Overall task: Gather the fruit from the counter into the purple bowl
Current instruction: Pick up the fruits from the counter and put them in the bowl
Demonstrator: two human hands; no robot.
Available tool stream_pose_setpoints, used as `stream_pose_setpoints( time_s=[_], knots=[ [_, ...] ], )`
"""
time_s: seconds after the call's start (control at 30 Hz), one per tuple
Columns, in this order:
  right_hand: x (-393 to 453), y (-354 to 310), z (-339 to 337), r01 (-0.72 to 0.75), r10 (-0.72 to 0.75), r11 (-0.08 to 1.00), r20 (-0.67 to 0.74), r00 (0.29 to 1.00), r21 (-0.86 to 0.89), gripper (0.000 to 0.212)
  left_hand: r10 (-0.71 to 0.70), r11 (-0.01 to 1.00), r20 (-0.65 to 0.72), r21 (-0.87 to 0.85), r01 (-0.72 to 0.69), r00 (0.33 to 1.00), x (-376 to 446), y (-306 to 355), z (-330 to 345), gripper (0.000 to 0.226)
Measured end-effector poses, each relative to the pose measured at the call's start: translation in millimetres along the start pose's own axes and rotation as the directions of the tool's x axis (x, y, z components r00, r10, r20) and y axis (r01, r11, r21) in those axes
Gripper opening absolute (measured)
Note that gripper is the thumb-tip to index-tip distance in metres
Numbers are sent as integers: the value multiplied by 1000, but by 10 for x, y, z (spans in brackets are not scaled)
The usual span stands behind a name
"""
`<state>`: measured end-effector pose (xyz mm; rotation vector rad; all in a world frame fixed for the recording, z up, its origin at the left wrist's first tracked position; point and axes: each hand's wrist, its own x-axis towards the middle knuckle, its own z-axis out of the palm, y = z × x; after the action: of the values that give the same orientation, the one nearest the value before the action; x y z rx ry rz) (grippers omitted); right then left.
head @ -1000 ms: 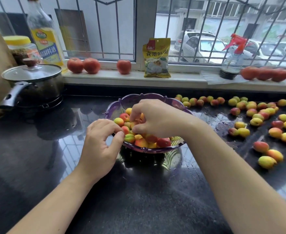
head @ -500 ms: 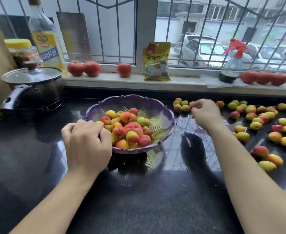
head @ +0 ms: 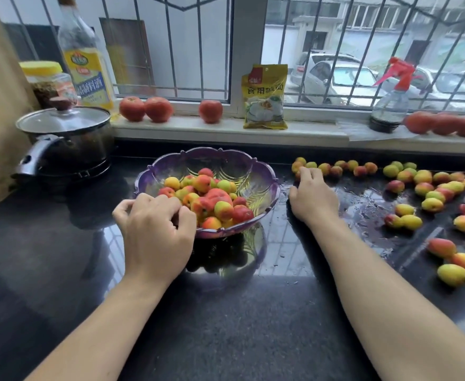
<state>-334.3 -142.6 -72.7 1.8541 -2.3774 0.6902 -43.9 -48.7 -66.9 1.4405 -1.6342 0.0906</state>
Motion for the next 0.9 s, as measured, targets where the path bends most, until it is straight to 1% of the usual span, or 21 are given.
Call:
stream_pose_setpoints(
  time_s=[0.03,0.07,0.1,0.13,0.2,0.23,0.27,0.3,0.37,0.43,0.47,0.5,0.53,0.57,0.6,0.67,0.73,0.8,0.9],
  knots=[
    [-35,2,3,-10,19,997,-130,991,71,45,1,1000,0,-2,-1,1000,1,-4,1,36],
    [-44,11,6,-18,47,991,-220,974,131,41,-1,1000,1,-4,1,1000,6,-6,0,36],
    [-31,20,12,-31,67,989,-249,966,144,40,-3,1000,4,-5,3,1000,9,-11,0,36],
    [-18,28,20,-43,68,993,-224,972,112,41,-4,1000,7,-8,4,1000,10,-10,-1,36],
    [0,45,44,-41,42,999,-81,996,11,46,2,1000,10,-14,-2,1000,11,0,0,37],
    [11,58,68,-23,22,1000,-22,1000,-22,46,6,1000,10,-18,-6,1000,12,5,-2,37],
    [26,65,93,1,-1,1000,4,1000,-19,42,8,1000,10,-24,-8,1000,10,4,-7,37],
    [46,61,102,14,-14,1000,-4,1000,25,36,9,1000,11,-28,-8,1000,8,-3,-11,37],
    [95,9,32,-6,18,978,-53,998,210,28,12,999,16,-38,-11,1000,10,-22,-18,36],
    [126,-118,-194,2,32,913,-75,997,409,25,7,998,31,-68,-5,999,21,-42,-25,34],
    [115,-196,-357,16,11,861,-50,999,508,24,5,996,40,-94,-1,999,33,-47,-29,32],
    [66,-296,-552,29,-42,797,6,999,603,24,8,992,47,-128,-2,999,46,-55,-32,30],
    [-10,-407,-747,46,-130,737,75,989,674,26,14,986,50,-164,-6,999,57,-60,-42,30],
    [-95,-508,-916,80,-241,709,134,961,700,29,22,979,45,-201,-13,999,71,-70,-52,32],
    [-176,-597,-1037,127,-341,718,186,921,684,32,30,971,35,-236,-21,999,80,-83,-64,34],
    [-307,-745,-1117,230,-460,779,283,841,583,34,29,956,12,-293,-25,999,92,-115,-78,32],
    [-368,-842,-1038,290,-486,825,345,803,485,28,-31,945,10,-325,32,999,89,-131,-76,26],
    [-389,-892,-935,322,-489,845,376,787,426,22,-88,936,14,-340,87,996,82,-121,-69,22],
    [-442,-945,-883,365,-509,850,417,753,379,20,-90,936,5,-342,86,996,73,-99,-69,21]
  ],
)
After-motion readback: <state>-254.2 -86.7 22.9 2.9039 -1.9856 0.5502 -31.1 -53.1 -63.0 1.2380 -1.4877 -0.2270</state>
